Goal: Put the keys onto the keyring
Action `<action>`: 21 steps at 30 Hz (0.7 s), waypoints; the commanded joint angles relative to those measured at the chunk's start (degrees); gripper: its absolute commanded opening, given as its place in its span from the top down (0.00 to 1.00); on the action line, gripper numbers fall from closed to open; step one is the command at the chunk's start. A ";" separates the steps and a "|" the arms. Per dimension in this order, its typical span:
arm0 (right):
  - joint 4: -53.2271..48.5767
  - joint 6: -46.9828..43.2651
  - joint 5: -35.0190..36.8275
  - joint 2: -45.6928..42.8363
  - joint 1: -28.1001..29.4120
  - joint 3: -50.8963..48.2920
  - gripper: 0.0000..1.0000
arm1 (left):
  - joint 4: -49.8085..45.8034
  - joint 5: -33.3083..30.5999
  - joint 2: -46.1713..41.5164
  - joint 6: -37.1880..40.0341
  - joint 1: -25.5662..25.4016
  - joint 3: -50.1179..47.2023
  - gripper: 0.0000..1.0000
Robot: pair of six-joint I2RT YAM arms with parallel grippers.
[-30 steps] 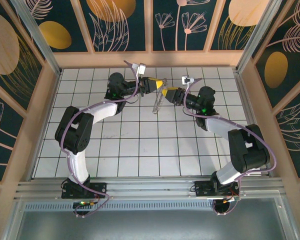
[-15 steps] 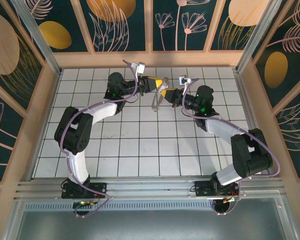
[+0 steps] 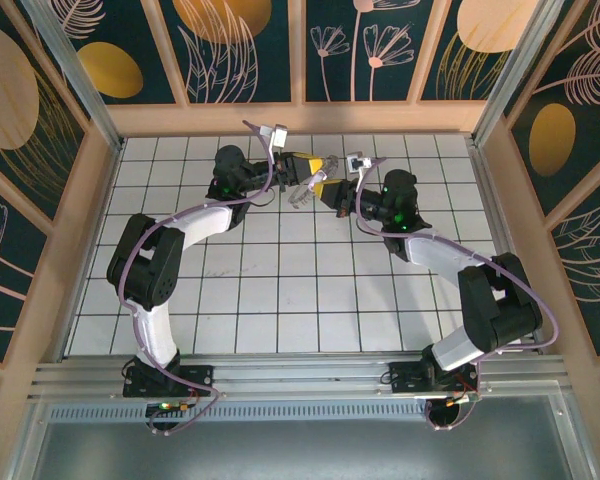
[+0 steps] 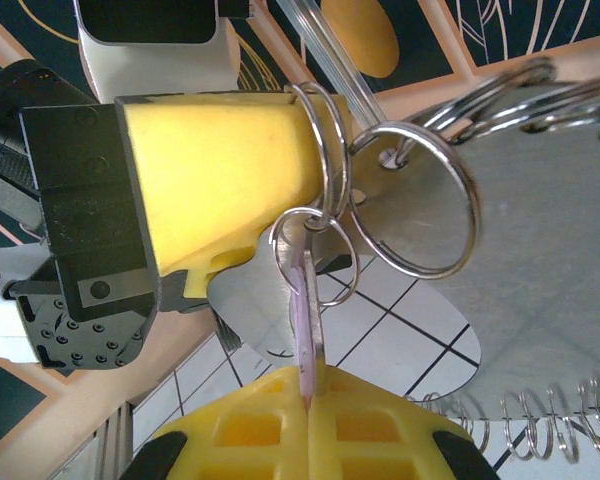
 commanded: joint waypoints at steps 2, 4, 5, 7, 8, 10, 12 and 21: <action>-0.22 -0.93 -0.82 1.57 0.32 1.95 1.00 | 4.60 -0.34 -2.62 -0.48 -0.47 0.23 1.00; 0.17 -0.46 -1.79 2.37 0.46 2.54 1.00 | 4.87 -0.42 -2.51 -0.68 -0.61 0.23 1.00; 0.72 -0.08 -2.14 2.69 0.55 2.63 1.00 | 4.96 -0.43 -2.45 -0.64 -0.65 0.23 1.00; 1.22 0.21 -3.56 3.35 1.07 3.38 1.00 | 4.94 -0.60 -2.52 -0.65 -0.74 0.06 1.00; 0.52 -0.34 -3.97 3.63 1.40 3.87 1.00 | 5.06 -0.69 -2.53 -0.63 -0.74 -0.02 1.00; -1.41 -1.73 -4.33 3.77 1.72 4.49 1.00 | 5.21 -1.09 -2.67 -0.74 -0.84 -0.27 1.00; -1.25 -1.70 -3.39 3.36 1.29 3.68 1.00 | 5.26 -1.29 -2.72 -0.75 -0.92 -0.38 1.00; 1.89 1.64 -4.14 4.64 2.25 5.01 1.00 | 6.03 -2.08 -2.28 -1.37 -1.97 -0.68 1.00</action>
